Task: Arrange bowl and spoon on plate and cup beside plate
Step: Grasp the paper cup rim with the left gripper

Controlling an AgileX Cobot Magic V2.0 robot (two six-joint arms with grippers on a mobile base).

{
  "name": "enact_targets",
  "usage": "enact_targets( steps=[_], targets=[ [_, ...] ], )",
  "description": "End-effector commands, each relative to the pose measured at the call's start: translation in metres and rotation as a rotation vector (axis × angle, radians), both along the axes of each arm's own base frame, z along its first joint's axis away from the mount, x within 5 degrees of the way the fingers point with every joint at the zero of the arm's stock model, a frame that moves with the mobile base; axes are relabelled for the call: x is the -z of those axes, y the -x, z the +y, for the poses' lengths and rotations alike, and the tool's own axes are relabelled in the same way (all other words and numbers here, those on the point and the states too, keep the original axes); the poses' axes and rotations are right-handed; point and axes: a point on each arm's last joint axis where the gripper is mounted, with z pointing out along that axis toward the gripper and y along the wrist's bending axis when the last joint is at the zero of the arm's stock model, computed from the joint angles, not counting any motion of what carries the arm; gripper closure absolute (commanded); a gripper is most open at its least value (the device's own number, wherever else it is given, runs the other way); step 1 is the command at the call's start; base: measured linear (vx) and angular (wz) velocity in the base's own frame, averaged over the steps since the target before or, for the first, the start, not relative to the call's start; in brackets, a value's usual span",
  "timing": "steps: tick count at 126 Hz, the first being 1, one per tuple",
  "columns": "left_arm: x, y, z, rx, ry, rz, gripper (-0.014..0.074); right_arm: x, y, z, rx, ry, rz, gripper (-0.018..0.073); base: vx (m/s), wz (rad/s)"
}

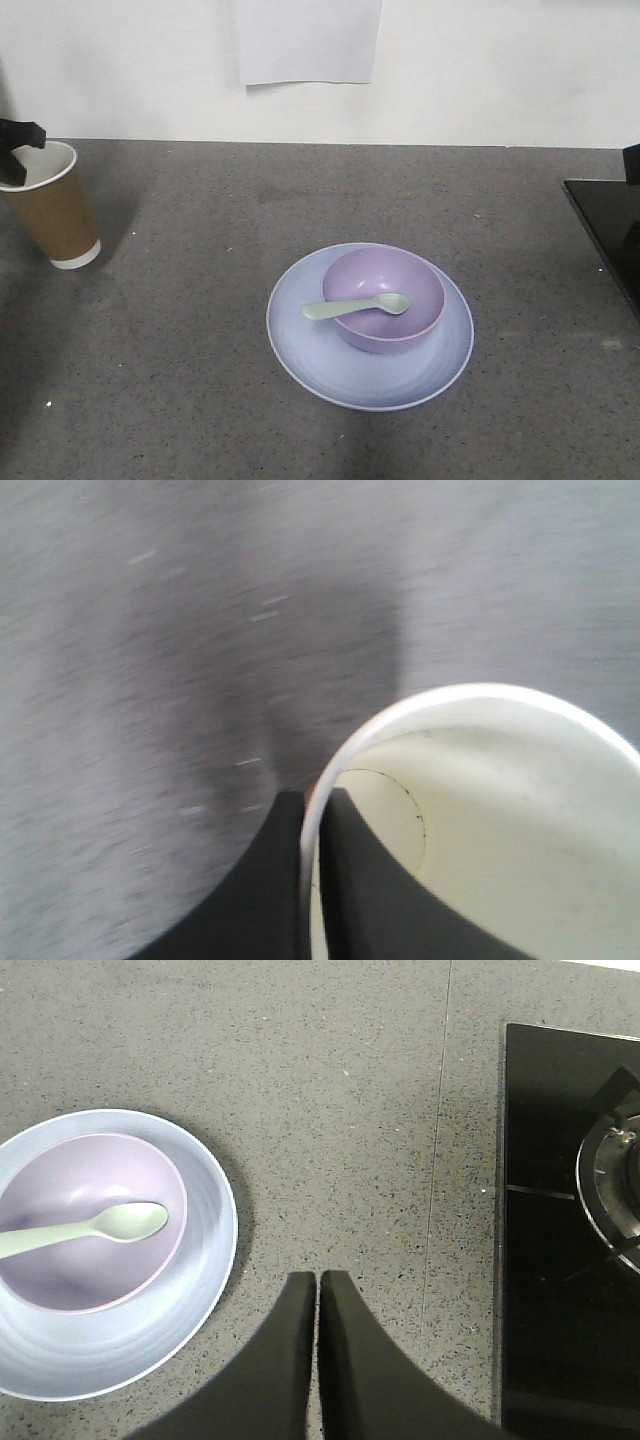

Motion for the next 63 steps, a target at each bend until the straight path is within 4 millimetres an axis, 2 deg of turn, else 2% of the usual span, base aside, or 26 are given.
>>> enact_targets(
  steps=[1, 8, 13, 47, 63],
  targets=[
    [-0.038, 0.01, -0.028, 0.075, 0.027, -0.139, 0.0605, -0.014, 0.002, -0.002, 0.0, -0.002, -0.096, 0.0561, 0.0, 0.0],
    [-0.04, 0.012, -0.039, 0.106, 0.025, -0.143, 0.0605, -0.014, 0.002, -0.002, 0.0, -0.002, -0.096, 0.0561, 0.0, 0.0],
    [-0.04, 0.012, -0.055, 0.151, 0.022, -0.142, 0.0605, -0.014, 0.002, -0.002, 0.0, -0.002, -0.096, 0.0561, 0.0, 0.0],
    [-0.04, 0.023, -0.131, 0.354, -0.007, -0.139, 0.0605, -0.014, 0.002, -0.002, 0.001, -0.002, -0.096, 0.0561, 0.0, 0.0],
    [-0.038, 0.029, -0.157, 0.423, -0.003, -0.141, 0.0605, -0.014, 0.002, -0.002, 0.001, -0.002, -0.096, 0.0561, 0.0, 0.0]
  ],
)
